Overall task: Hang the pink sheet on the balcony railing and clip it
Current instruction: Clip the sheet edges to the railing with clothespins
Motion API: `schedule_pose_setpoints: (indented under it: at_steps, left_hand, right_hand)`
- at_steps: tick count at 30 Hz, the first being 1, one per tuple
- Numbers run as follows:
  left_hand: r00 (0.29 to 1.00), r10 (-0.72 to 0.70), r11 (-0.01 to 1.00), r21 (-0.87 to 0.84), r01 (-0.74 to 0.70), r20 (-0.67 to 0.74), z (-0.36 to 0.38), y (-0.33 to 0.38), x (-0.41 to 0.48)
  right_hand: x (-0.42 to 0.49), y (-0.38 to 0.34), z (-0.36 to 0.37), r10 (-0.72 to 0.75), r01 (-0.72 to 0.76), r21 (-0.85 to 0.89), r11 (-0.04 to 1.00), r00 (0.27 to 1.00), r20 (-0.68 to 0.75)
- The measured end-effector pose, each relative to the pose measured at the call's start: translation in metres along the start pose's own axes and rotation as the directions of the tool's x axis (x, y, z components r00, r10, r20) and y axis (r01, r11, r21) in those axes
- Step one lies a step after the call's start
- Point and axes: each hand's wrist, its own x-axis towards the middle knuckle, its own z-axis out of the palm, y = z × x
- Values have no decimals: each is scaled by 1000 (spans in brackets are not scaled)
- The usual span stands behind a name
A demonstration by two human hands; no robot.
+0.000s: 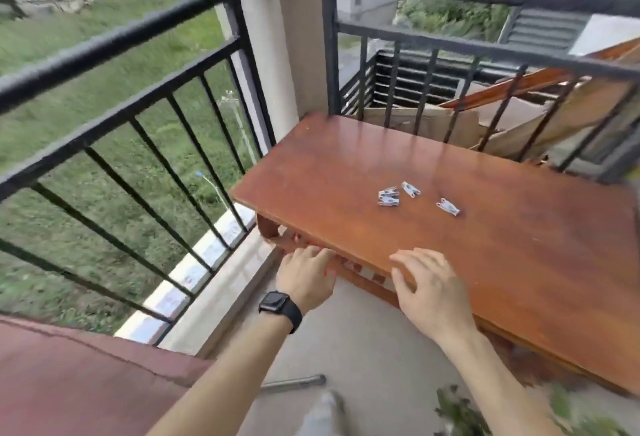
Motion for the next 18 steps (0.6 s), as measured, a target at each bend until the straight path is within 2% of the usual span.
schedule_pose_setpoints:
  at_steps: [7, 12, 18]
  left_hand:
    - [980, 85, 996, -19, -83, 182, 39, 39, 134]
    - [954, 94, 996, -31, -89, 286, 67, 48, 238]
    - [930, 38, 999, -33, -28, 365, 99, 53, 322]
  right_hand:
    - [58, 85, 45, 182, -176, -50, 983, 968, 171]
    - [123, 133, 73, 301, -295, -62, 953, 927, 224]
    - [196, 167, 106, 317, -303, -97, 948, 878, 359]
